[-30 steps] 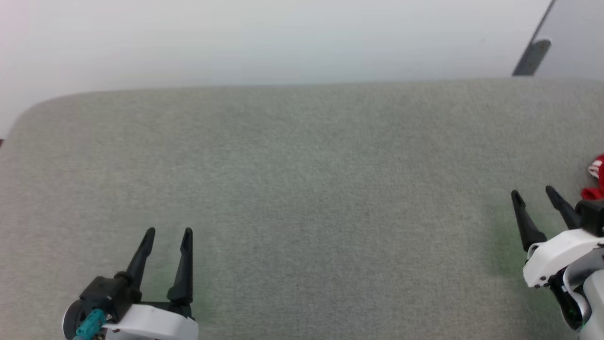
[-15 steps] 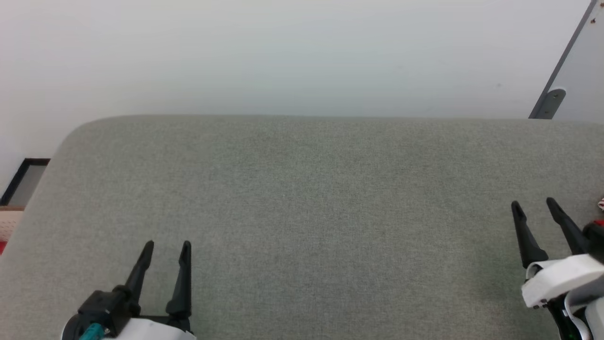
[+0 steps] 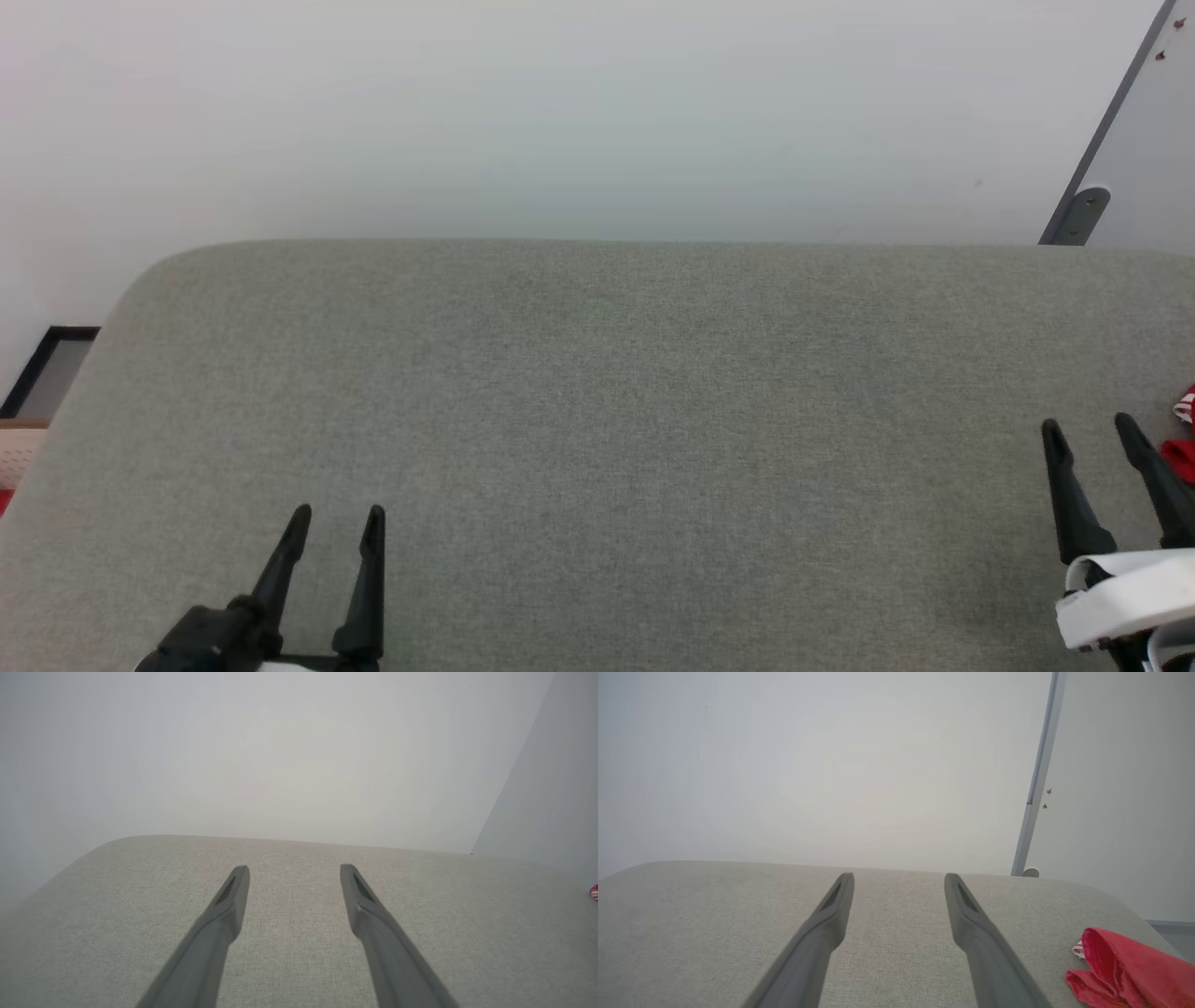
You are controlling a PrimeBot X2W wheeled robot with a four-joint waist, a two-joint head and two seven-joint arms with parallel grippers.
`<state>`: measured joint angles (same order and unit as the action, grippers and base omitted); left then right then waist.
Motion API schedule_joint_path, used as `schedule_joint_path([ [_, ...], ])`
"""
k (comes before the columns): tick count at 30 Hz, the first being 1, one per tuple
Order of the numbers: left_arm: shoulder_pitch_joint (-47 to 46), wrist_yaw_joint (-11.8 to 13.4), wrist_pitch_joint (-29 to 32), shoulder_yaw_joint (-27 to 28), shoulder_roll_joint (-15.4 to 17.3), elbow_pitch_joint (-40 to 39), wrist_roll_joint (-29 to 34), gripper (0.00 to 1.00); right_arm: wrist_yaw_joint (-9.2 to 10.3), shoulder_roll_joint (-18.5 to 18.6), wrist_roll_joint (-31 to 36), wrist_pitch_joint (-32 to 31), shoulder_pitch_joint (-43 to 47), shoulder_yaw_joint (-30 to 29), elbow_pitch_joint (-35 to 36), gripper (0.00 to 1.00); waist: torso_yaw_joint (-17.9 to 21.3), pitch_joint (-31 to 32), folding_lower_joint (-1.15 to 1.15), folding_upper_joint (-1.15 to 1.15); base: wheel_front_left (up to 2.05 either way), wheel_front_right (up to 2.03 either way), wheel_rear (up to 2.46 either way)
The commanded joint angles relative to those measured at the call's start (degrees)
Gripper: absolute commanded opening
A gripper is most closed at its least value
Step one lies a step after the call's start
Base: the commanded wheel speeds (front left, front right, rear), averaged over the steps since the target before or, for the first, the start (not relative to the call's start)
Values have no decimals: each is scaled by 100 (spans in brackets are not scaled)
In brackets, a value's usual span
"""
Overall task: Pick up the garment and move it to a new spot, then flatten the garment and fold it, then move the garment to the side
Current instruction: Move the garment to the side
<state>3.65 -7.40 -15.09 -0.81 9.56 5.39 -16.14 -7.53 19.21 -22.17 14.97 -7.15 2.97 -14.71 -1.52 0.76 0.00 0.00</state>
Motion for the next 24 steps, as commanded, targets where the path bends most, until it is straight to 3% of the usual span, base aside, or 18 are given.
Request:
schedule_joint_path([
  [1,92,-12,-3,14,14,-40,-7,100,10,-54,62,16,133,-100,114,100,4,10,0,0,0,0,0],
  [14,564,-12,-3,167,-91,-361,-311,100,10,-400,171,-128,763,-720,928,100,46,61,0,0,0,0,0],
  [24,622,-12,-3,172,-131,-430,-204,100,10,-584,238,-246,941,-834,1233,100,92,73,0,0,0,0,0],
])
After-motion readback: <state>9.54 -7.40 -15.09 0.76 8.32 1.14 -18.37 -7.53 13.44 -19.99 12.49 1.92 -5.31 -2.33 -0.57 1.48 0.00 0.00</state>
